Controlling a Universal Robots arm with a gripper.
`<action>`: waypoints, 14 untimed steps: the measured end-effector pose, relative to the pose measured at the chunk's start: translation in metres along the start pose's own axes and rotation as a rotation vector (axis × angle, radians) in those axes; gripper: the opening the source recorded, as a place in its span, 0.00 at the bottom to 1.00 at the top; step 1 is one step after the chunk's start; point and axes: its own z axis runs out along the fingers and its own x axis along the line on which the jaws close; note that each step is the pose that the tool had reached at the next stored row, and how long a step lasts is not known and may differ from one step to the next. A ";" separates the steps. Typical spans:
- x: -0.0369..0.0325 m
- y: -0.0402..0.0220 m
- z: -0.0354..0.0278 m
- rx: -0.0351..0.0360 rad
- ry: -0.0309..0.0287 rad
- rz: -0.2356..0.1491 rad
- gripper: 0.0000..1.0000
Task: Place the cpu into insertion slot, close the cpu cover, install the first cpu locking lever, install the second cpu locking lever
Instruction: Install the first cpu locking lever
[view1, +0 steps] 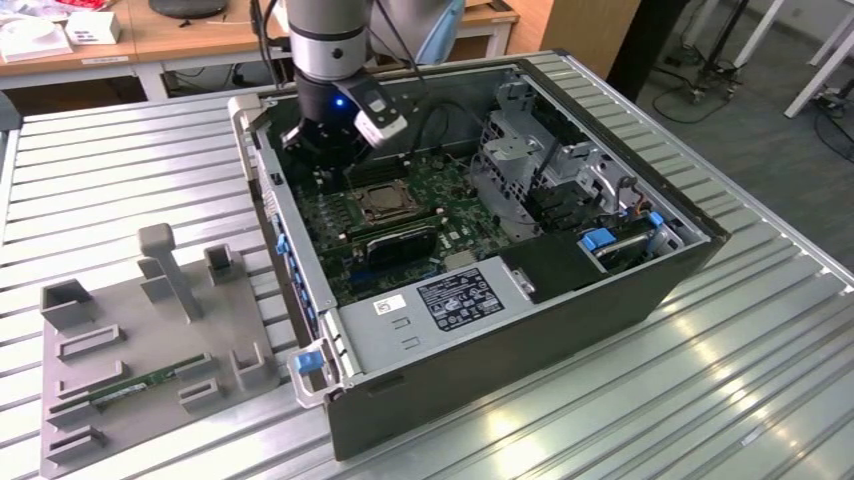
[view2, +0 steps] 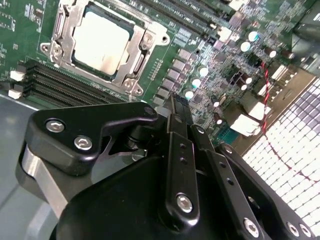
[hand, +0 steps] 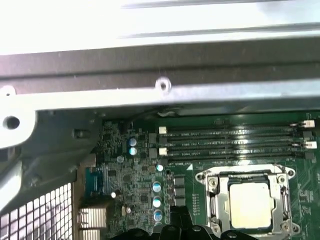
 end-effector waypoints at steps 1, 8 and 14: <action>0.0001 0.0014 0.0000 0.0000 -0.0001 0.000 0.11; 0.0003 0.0049 -0.0010 -0.0008 -0.0003 0.000 0.11; 0.0003 0.0053 -0.0059 -0.0018 -0.0005 0.000 0.11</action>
